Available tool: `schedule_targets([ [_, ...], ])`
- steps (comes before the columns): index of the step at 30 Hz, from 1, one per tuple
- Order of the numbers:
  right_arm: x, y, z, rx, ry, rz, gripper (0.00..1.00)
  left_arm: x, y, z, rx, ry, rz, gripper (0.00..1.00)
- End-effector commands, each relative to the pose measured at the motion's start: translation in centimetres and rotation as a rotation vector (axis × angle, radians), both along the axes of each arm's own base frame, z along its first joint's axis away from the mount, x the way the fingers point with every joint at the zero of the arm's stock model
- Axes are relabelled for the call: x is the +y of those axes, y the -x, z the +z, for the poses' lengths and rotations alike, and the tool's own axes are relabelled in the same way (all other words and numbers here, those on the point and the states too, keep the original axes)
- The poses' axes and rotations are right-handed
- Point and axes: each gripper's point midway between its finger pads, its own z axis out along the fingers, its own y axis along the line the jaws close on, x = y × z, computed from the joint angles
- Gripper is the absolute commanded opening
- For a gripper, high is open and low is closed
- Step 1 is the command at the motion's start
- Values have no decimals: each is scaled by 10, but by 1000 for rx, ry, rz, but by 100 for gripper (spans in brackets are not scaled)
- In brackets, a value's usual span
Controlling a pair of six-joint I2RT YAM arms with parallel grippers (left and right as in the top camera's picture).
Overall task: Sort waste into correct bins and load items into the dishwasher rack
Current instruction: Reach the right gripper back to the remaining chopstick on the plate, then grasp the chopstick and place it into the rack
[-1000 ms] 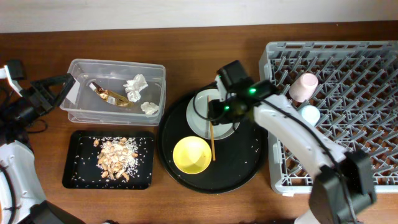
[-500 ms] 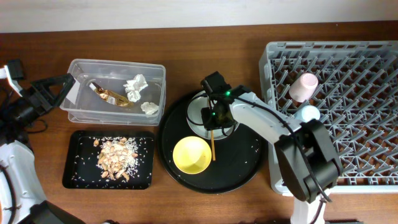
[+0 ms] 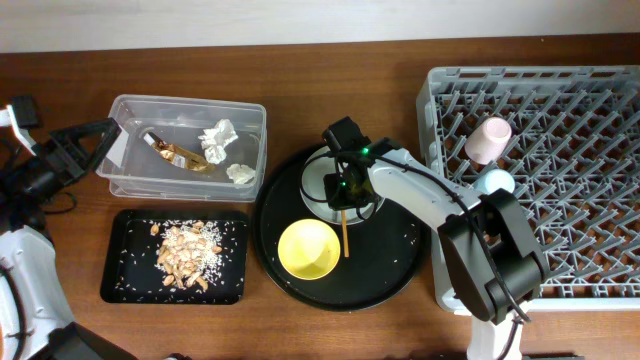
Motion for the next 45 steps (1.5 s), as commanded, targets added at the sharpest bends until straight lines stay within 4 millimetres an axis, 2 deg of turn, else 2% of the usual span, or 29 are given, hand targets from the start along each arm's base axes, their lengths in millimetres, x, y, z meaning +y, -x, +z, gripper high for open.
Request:
schedule_targets([
  [1,-2,3,-6,9,18,-4,9,-2,4,5,-11,1,-14,99],
  [4,-2,3,-6,8,17,-3,4,-2,4,5,-12,0,-14,99],
  [6,-2,3,-2,1,12,-3,4,-2,4,5,-11,1,-14,99],
  [8,0,0,12,-28,-2,7,4,-2,4,5,-11,1,-14,99],
  [11,1,-3,46,-87,-32,16,4,-2,4,5,-11,1,-14,99],
  [13,-1,-1,76,-147,-53,54,4,-2,4,5,-12,0,-14,99],
  [15,-8,2,102,-196,-57,67,4,-2,4,5,-11,1,-14,99],
  [18,-46,7,140,-255,-17,4,4,-2,4,5,-11,1,-14,99],
  [20,-74,9,154,-273,29,-54,4,-2,4,5,-11,1,-14,99],
  [22,-112,8,164,-291,100,-137,4,-2,4,5,-11,1,-14,99],
  [26,-175,6,160,-254,211,-277,4,-2,4,5,-11,1,-14,99],
  [31,-211,3,145,-196,243,-346,4,-2,4,5,-11,1,-14,99],
  [36,-228,-1,125,-132,266,-380,4,-2,4,5,-11,1,-14,99],
  [43,-228,-8,96,-71,293,-315,4,-2,4,5,-11,1,-14,99],
  [45,-227,-8,89,-54,297,-313,7,-2,4,5,-11,1,-14,99],
])
